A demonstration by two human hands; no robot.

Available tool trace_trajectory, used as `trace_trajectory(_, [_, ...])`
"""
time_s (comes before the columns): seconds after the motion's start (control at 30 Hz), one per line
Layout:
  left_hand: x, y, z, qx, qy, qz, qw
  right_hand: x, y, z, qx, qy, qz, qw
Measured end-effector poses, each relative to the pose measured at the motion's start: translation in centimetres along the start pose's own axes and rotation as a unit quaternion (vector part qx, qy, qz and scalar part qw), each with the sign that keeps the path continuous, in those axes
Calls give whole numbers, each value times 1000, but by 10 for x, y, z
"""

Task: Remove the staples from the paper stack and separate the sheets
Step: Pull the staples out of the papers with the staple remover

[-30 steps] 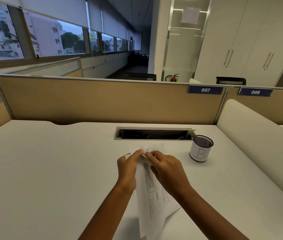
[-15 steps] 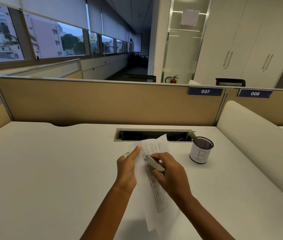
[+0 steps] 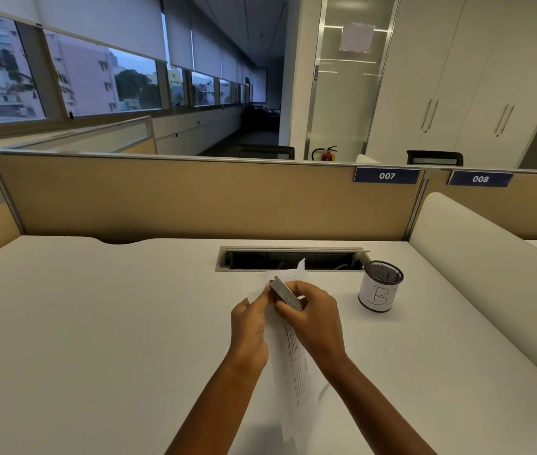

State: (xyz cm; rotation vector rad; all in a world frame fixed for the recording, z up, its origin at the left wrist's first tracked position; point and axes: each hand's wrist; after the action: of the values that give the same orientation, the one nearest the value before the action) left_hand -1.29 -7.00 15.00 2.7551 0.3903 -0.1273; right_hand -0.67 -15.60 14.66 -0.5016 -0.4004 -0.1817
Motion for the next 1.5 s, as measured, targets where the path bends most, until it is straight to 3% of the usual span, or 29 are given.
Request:
trace_trajectory(0.33, [3,-4,-1,30,-25,15,999,-5,-10,-5,0,-39,51,998])
trace_trajectory(0.5, [2,-4,-2,27,-22,10,999,-8,-6,-5,90,32,1,995])
trace_trajectory(0.87, [0,-7,-1,40,-1,25,999,-9,-6,-2,168,84,8,982])
trace_trajectory(1.3, [-2,-8,0,46,-5,23,999,-14,-12,-2,99,87,33,991])
trace_trajectory(1.5, [1,-13,-2,18,-27,40,999,-17,-19,-3,19,47,48,998])
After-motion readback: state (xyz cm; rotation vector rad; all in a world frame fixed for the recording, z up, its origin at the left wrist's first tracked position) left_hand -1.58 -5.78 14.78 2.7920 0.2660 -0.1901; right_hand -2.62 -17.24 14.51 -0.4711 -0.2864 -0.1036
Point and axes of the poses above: each hand's wrist, its own x-axis towards the middle knuckle, its own y-axis out of the palm, z = x × y, and after that the axes turned 1 degree about y, right-handed
